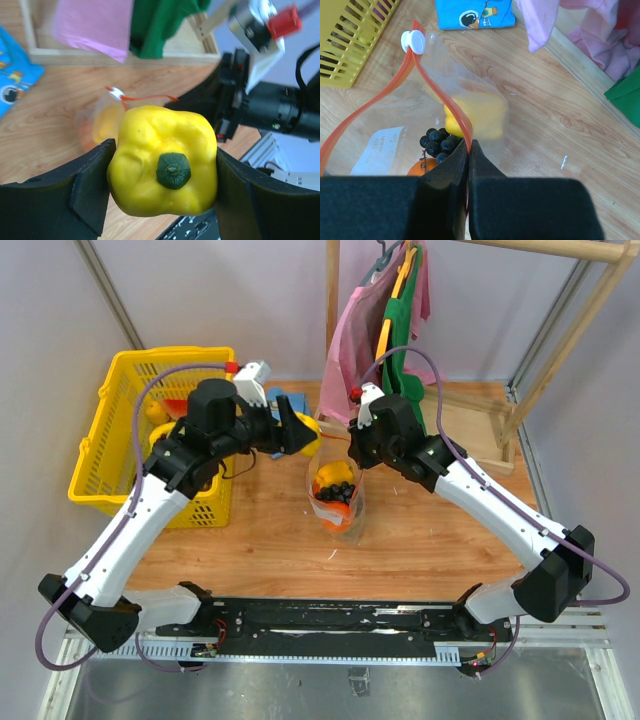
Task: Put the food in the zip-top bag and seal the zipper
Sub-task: Place the fake vegetable in the zipper food storage bag.
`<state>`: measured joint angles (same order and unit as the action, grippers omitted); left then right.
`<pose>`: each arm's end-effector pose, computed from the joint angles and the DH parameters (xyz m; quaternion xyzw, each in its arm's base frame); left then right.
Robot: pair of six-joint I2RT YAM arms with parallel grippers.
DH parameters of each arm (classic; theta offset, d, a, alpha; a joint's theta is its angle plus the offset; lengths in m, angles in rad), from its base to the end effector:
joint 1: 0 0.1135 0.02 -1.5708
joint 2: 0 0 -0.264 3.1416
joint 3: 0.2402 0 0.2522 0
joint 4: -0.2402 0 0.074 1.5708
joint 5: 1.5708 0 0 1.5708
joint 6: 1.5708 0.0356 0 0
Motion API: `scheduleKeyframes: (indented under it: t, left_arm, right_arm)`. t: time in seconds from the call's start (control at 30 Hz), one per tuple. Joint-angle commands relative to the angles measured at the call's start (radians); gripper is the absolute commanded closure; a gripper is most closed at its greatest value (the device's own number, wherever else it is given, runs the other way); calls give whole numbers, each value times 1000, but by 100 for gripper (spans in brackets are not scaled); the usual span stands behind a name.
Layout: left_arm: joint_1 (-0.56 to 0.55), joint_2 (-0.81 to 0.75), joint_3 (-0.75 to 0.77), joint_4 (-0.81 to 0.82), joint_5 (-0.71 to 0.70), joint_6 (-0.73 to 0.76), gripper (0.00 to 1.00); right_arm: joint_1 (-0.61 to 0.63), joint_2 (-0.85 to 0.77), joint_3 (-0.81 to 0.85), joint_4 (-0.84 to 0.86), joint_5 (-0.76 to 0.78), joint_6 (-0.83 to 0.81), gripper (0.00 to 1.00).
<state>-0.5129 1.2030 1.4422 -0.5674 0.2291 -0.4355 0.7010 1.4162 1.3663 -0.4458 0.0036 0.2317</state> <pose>0.2154 -0.1306 0.4411 0.0977 0.8046 -0.3467 0.4720 0.2472 0.2085 0.3699 -0.1988 0.8356 0.2288 0.4581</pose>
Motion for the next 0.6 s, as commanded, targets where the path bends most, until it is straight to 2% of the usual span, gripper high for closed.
scheduleKeyframes:
  t: [0.0,0.23,0.57]
  left_arm:
    - [-124,-32,-70,151,-40,20,69]
    - [-311,-35,-213,304,-212,198,69]
    - [-413,20,-353,451,-391,462,65]
  right_arm:
    - [-7,-8,20,28,3,16,99]
    - [-7,-21,12,28,1,20,99]
    - [-7,-40,1,27,-3,24,99]
